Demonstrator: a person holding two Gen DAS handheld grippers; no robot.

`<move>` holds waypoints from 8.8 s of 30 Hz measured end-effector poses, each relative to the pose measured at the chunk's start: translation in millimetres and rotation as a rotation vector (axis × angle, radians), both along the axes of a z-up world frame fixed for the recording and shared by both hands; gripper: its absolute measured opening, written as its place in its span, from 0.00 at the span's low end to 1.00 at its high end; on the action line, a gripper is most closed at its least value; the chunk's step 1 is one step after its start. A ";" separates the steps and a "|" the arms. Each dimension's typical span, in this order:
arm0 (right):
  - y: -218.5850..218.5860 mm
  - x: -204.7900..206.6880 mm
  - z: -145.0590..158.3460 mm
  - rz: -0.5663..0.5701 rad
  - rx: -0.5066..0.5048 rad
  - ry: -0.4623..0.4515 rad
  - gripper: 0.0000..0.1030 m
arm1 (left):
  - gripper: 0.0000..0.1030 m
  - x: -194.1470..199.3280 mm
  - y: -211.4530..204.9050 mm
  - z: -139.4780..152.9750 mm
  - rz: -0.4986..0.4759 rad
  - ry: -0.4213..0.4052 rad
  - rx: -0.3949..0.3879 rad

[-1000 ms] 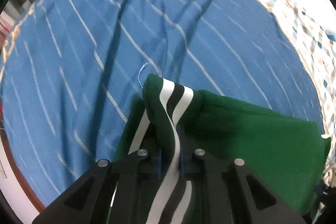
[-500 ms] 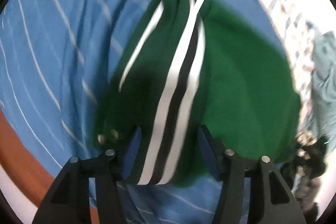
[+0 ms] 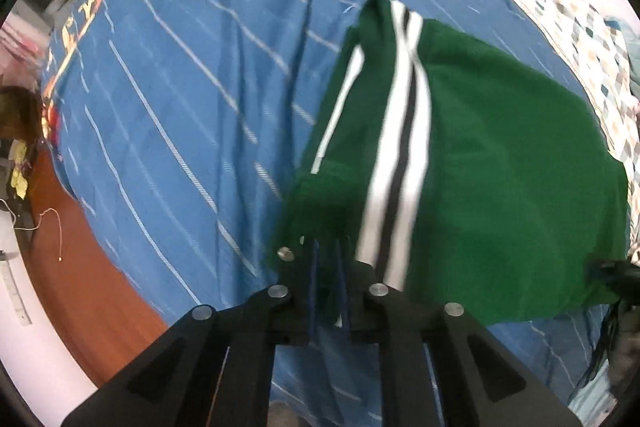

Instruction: Fold large clothes

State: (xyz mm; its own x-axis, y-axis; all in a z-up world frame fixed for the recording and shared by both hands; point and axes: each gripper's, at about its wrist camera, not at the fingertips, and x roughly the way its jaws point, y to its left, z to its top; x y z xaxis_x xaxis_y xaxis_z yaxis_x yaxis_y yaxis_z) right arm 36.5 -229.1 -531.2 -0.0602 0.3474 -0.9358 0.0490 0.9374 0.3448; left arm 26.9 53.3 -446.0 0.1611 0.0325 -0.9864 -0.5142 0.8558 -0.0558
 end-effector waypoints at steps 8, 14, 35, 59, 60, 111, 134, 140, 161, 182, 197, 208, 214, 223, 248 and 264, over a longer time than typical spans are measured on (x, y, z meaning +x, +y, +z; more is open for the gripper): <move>20.8 11.6 -31.2 -0.011 -0.082 0.118 0.29 | 0.94 9.2 -48.9 -9.8 0.033 -0.071 -0.068; 44.4 7.2 -5.4 0.088 0.172 0.005 0.30 | 0.94 -52.2 -62.4 -45.7 0.305 -0.077 -0.319; -66.8 31.5 17.7 -0.010 -0.076 -0.044 0.30 | 0.21 4.2 32.5 -67.2 0.590 -0.377 -0.223; -153.2 22.5 29.4 -0.125 0.154 0.018 0.31 | 0.18 88.7 73.4 82.5 0.280 -0.613 0.121; -153.0 18.5 35.8 -0.135 0.156 0.006 0.33 | 0.18 89.8 77.7 98.1 0.251 -0.619 0.166; -185.7 -40.7 127.9 -0.158 0.426 -0.110 0.52 | 0.93 20.0 -104.0 -35.4 -0.262 0.006 0.456; -182.6 -87.6 87.2 -0.323 0.320 0.088 0.34 | 1.00 16.8 -24.3 -96.1 -0.030 0.125 0.317; -185.7 -125.6 87.0 -0.328 0.426 0.133 0.57 | 1.00 22.1 -46.4 -35.8 -0.050 0.019 0.371; -180.2 -135.8 107.6 -0.347 0.216 0.081 0.10 | 1.00 129.7 -123.6 -22.8 -0.289 -0.069 0.382; -172.1 73.5 98.1 -0.365 0.292 -0.203 0.02 | 1.00 233.5 -150.7 -19.6 -0.363 -0.123 0.466; -191.3 -12.2 86.1 -0.249 0.419 0.103 0.34 | 1.00 168.7 -142.7 5.8 -0.275 -0.059 0.507; -164.8 -119.9 25.3 -0.524 0.575 0.342 0.60 | 1.00 103.8 -130.9 10.1 -0.205 0.053 0.498; -154.7 -135.1 26.6 -0.595 0.589 0.317 0.65 | 1.00 104.2 -133.0 13.7 -0.195 0.022 0.489; -130.0 -130.2 65.0 -0.678 0.492 0.141 0.10 | 1.00 104.8 -152.3 7.9 -0.236 -0.002 0.459; -143.0 -19.1 104.3 -0.409 0.329 -0.060 0.59 | 1.00 172.2 -158.2 -0.3 -0.319 -0.083 0.518; -35.1 65.7 61.5 0.052 -0.032 -0.010 0.55 | 1.00 221.9 -156.5 -23.3 -0.364 -0.074 0.473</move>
